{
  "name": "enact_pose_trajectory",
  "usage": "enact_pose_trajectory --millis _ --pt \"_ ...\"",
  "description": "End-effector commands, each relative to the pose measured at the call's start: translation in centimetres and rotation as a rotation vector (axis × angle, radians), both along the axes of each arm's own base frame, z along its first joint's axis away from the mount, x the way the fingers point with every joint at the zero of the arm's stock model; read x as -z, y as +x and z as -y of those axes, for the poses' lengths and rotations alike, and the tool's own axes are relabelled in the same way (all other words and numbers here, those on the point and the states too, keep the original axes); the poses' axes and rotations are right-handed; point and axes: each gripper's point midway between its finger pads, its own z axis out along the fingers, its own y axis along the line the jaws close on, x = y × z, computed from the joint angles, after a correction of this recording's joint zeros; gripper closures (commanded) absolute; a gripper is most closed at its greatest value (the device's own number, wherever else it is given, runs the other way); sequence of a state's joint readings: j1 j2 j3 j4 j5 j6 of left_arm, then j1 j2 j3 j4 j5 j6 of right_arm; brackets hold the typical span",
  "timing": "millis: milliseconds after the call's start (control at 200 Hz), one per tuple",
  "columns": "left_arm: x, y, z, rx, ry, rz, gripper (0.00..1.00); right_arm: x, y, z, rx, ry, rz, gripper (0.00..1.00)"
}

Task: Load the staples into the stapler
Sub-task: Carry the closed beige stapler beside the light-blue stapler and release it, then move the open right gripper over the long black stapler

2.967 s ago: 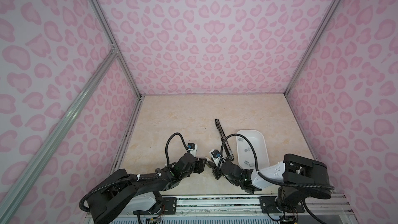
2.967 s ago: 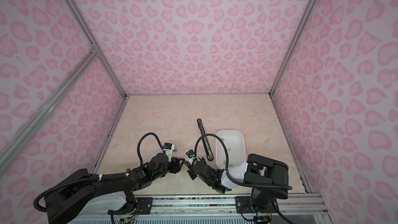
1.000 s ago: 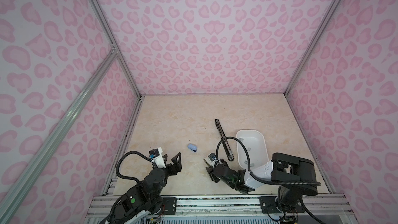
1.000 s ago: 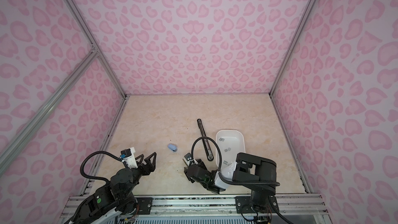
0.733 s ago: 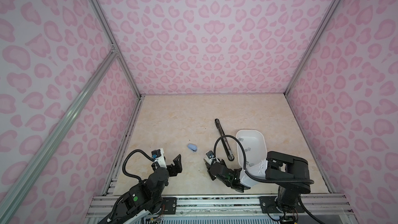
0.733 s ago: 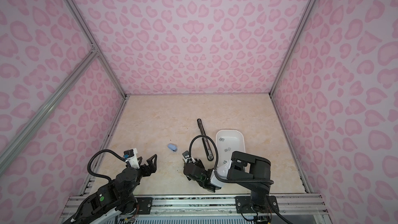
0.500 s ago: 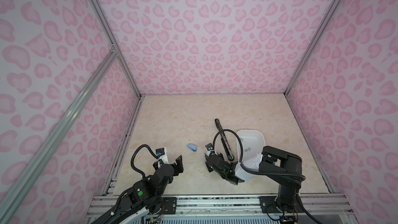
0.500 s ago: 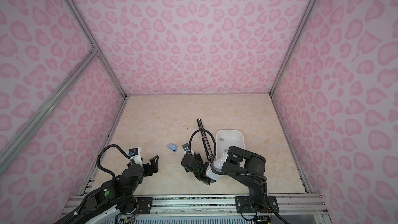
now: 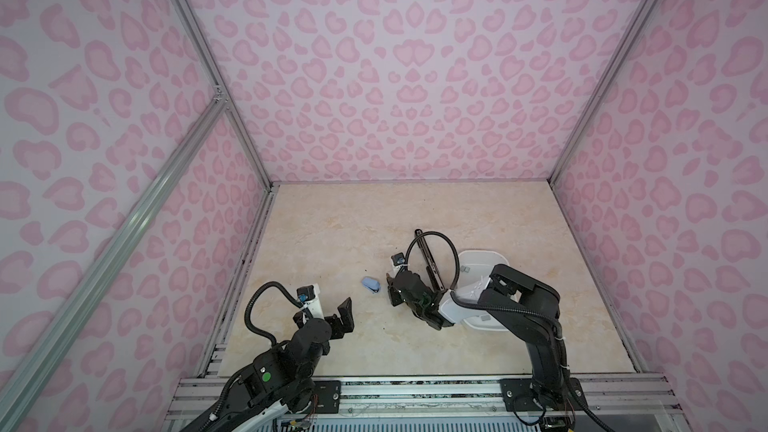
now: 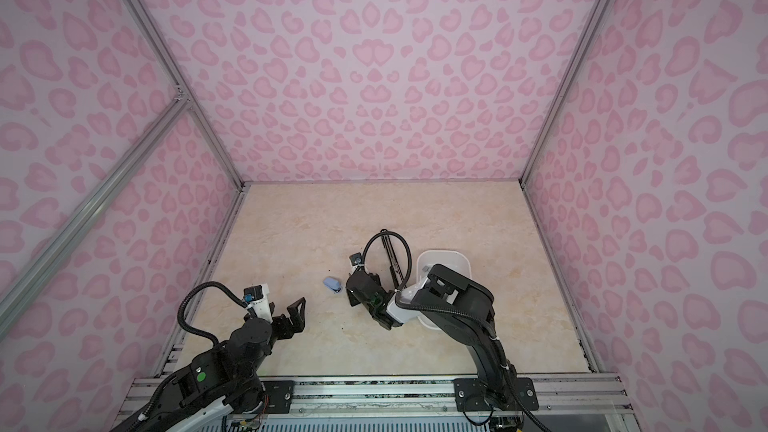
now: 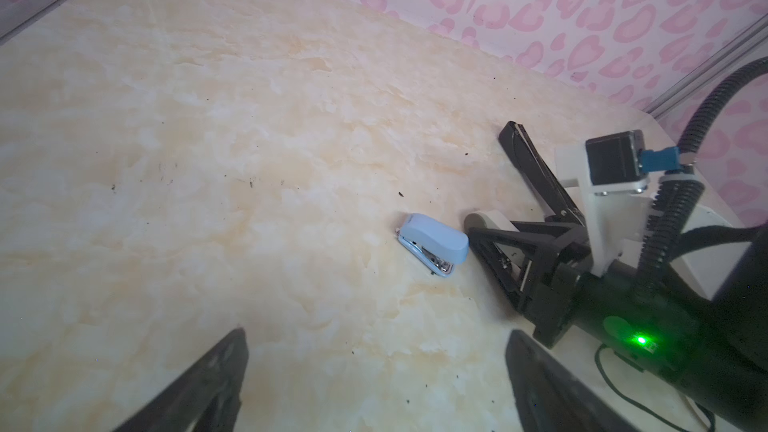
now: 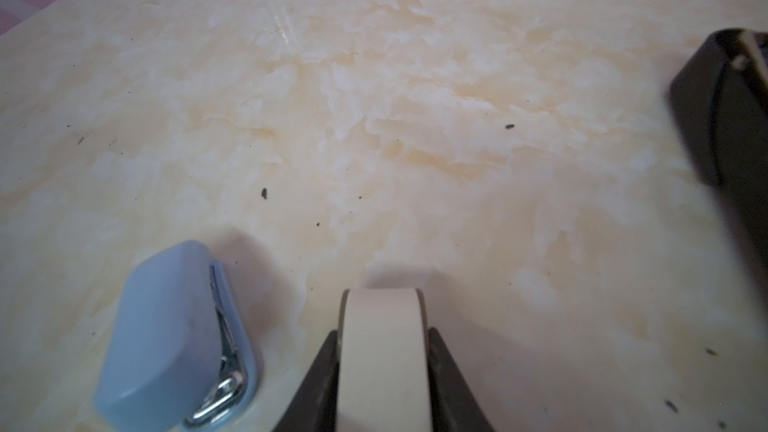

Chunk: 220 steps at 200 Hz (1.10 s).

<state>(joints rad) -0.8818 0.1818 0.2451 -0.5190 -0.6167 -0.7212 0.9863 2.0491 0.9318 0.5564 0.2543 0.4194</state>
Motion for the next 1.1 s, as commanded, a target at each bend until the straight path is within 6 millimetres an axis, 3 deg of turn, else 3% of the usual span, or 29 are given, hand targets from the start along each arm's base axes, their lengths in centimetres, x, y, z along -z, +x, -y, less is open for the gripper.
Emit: enact_pose_trajectory --millis 0,210,370,485,625,905,1095 --pt "-0.4 0.1 -0.1 -0.007 -0.016 0.022 0.02 3.9 -1.9 1.6 -0.023 -0.114 -0.144 0.66" --pt "-0.4 0.2 -0.1 -0.01 -0.014 0.024 0.02 1.6 -1.9 1.9 -0.026 -0.11 -0.121 0.5" --pt "-0.3 0.1 0.0 -0.005 -0.014 0.018 0.02 -2.0 -2.2 2.9 -0.027 -0.104 -0.066 0.38" --pt "-0.3 0.1 -0.1 -0.008 -0.015 0.018 0.01 -5.1 -3.0 5.0 0.0 -0.09 -0.015 0.33" --pt "-0.3 0.1 -0.1 -0.007 -0.016 0.017 0.02 -7.0 -4.2 8.9 0.064 -0.082 0.037 0.32" --pt "-0.2 0.0 0.0 -0.001 -0.02 0.009 0.01 -6.5 -6.3 15.2 0.183 -0.088 0.044 0.34" --pt "-0.2 0.0 0.0 0.0 -0.018 0.009 0.01 -5.3 -6.8 17.4 0.221 -0.118 0.02 0.33"
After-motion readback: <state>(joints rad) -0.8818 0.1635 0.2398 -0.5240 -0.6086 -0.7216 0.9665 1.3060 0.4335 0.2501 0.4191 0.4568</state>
